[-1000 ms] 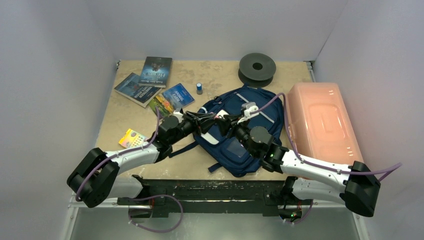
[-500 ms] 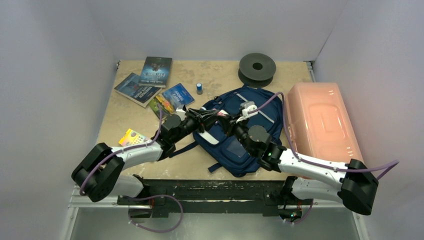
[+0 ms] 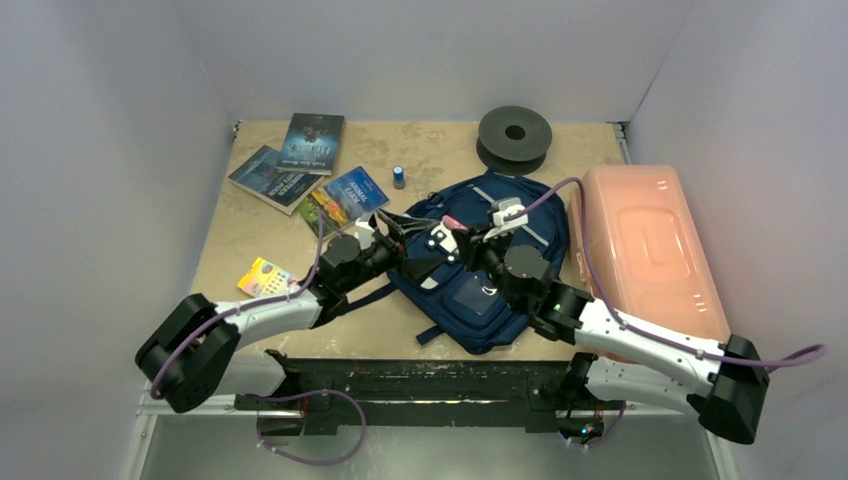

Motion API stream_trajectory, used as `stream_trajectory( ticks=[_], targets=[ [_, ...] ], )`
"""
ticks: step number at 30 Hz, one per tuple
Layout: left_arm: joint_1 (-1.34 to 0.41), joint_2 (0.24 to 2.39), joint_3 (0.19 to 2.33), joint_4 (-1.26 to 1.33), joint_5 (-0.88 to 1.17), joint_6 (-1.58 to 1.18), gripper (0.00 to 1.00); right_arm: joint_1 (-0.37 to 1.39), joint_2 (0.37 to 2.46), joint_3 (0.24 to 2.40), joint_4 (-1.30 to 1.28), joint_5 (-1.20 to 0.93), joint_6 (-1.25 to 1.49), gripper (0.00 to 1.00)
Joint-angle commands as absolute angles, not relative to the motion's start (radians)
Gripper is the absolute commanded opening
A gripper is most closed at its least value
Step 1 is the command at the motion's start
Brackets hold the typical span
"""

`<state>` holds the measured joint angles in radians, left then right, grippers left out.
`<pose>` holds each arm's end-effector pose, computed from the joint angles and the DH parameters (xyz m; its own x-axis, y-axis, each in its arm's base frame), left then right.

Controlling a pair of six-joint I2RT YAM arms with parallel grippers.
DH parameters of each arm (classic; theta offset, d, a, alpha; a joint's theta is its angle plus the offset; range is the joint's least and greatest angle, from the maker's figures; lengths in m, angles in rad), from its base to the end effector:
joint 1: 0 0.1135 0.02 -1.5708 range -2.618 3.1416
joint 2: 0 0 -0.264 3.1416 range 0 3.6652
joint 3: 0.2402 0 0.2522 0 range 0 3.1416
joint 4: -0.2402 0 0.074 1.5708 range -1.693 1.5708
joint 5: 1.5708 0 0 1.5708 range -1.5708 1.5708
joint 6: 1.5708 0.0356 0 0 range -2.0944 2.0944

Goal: Pack the student bag
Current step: Place the stationery in the student bag.

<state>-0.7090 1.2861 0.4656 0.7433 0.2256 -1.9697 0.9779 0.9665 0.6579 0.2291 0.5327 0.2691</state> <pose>0.1961 -0.1787 0.2202 -0.7180 -0.5674 0.4031 -0.3662 -0.1847 -0.9120 0.1412 0.1773 0.3052 -0.1575 0.1761 -0.9717 -0.4042 0.8863 0.2262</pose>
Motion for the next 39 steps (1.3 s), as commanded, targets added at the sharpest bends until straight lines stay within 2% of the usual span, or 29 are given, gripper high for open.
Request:
stream_trajectory(
  ticks=[1,5,8,12,16,18,20,24,28,32,39],
  targets=[
    [-0.700,1.143,0.432,0.424,0.223,-1.638,1.00,0.950,0.883,0.724,-0.152,0.606,0.358,0.00],
    [-0.762,1.167,0.752,-0.185,0.127,-1.147,1.00,0.928,0.913,0.811,-0.468,0.557,0.526,0.00],
    [-0.809,1.266,0.919,-0.322,0.116,-0.952,0.96,0.908,0.985,0.865,-0.625,0.511,0.604,0.00],
    [-0.810,1.353,0.963,-0.243,0.189,-0.887,0.80,0.769,1.049,0.886,-0.684,0.472,0.638,0.00],
    [-0.809,1.487,1.031,-0.093,0.378,-0.868,0.75,0.591,1.046,0.869,-0.626,0.289,0.577,0.00],
    [-0.809,1.540,1.074,-0.063,0.464,-0.785,0.72,0.559,1.025,0.868,-0.628,0.300,0.578,0.00],
    [-0.811,1.559,1.103,-0.076,0.471,-0.647,0.72,0.547,1.004,0.875,-0.628,0.321,0.568,0.00],
    [-0.813,1.560,1.113,-0.060,0.447,-0.386,0.80,0.541,1.045,0.922,-0.668,0.337,0.525,0.00],
    [-0.829,1.543,0.981,0.223,0.411,-0.215,0.85,0.540,1.100,0.969,-0.717,0.344,0.512,0.00],
    [-0.831,1.634,1.037,0.272,0.450,-0.213,0.82,0.535,1.071,0.979,-0.713,0.333,0.512,0.00],
    [-0.833,1.823,1.122,0.469,0.633,-0.399,0.77,0.512,1.056,0.976,-0.733,0.355,0.509,0.00]
  ],
)
